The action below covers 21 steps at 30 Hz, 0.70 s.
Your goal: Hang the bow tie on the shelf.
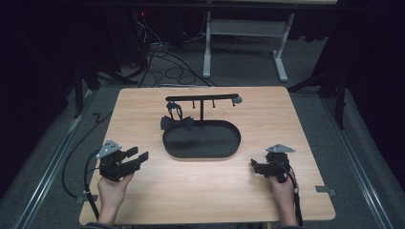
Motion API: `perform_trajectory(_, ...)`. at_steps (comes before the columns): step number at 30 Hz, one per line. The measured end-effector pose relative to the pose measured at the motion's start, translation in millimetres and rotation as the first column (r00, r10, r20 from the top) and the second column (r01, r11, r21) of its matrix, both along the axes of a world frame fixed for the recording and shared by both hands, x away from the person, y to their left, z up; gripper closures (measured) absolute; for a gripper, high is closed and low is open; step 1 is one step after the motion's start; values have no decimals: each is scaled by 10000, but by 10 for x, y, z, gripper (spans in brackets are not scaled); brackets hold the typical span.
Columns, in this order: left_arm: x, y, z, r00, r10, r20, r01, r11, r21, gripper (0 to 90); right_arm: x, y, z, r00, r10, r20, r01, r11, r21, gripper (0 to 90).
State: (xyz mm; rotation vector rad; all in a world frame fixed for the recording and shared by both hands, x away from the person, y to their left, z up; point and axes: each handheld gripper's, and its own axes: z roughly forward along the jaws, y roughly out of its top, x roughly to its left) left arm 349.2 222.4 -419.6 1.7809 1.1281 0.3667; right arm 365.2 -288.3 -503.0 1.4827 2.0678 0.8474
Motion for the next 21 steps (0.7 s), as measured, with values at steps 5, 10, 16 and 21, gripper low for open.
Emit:
perform_trajectory(5,-19,5,-46,9999,-9,-121,8,10000,-50,471,0,0,0,10000,6,3,-6,10000,-5,175)
perform_trajectory(10,-30,4,-82,9998,22,-207,-23,10000,-41,469,0,0,0,10000,2,-1,-2,10000,-1,174)
perform_trajectory(16,-33,7,-120,9995,40,-303,-43,9999,-101,468,0,0,0,10000,9,0,-9,10000,3,174)
perform_trajectory(21,-35,12,-152,9991,71,-408,-75,9999,-109,467,0,0,0,10000,0,0,0,10000,-1,174)
